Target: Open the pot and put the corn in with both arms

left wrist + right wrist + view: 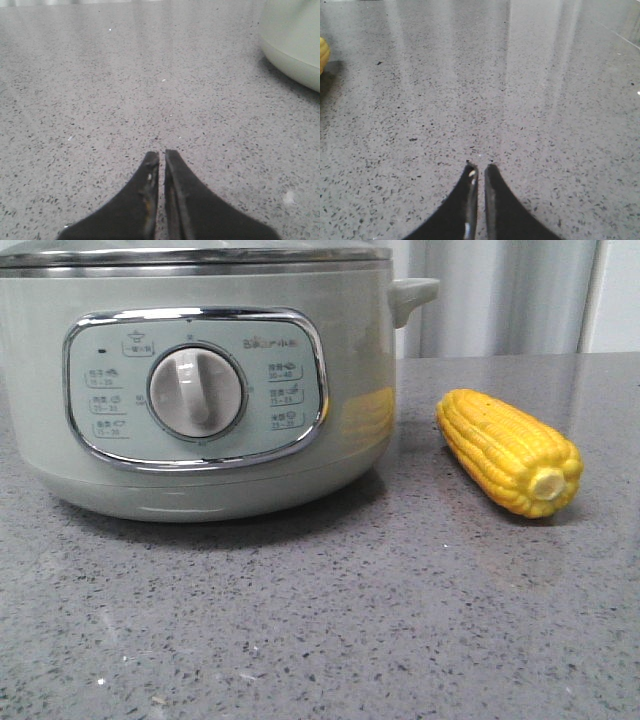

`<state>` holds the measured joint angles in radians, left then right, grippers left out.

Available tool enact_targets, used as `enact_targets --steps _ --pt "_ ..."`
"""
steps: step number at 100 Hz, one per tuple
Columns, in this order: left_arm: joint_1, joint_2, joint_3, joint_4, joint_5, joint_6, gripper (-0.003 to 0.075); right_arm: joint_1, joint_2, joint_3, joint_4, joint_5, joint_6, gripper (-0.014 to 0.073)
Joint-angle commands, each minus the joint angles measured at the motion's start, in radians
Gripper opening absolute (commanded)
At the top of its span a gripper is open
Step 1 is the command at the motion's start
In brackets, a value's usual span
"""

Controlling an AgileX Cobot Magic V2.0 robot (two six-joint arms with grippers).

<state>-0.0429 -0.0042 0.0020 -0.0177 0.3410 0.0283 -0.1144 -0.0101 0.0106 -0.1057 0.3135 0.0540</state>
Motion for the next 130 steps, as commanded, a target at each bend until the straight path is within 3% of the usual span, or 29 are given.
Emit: enact_targets --steps 1,60,74,107,130 --pt "0.002 -0.034 0.007 -0.012 -0.031 -0.007 -0.0020 -0.004 -0.021 0.022 -0.012 -0.016 -0.003 -0.0048" --pt "0.002 -0.034 0.007 -0.012 -0.032 -0.007 -0.0020 -0.004 -0.021 0.022 -0.012 -0.016 -0.003 -0.0048" --pt "0.002 -0.034 0.007 0.081 -0.059 -0.007 -0.0020 -0.004 -0.021 0.022 -0.014 -0.016 -0.003 -0.0048" --pt "0.002 -0.034 0.007 0.081 -0.066 -0.007 -0.0020 -0.004 -0.021 0.022 -0.014 -0.018 -0.003 -0.0048" --pt "0.002 -0.034 0.007 0.081 -0.157 -0.007 -0.0020 -0.004 -0.021 0.022 -0.014 -0.155 -0.003 -0.0048"
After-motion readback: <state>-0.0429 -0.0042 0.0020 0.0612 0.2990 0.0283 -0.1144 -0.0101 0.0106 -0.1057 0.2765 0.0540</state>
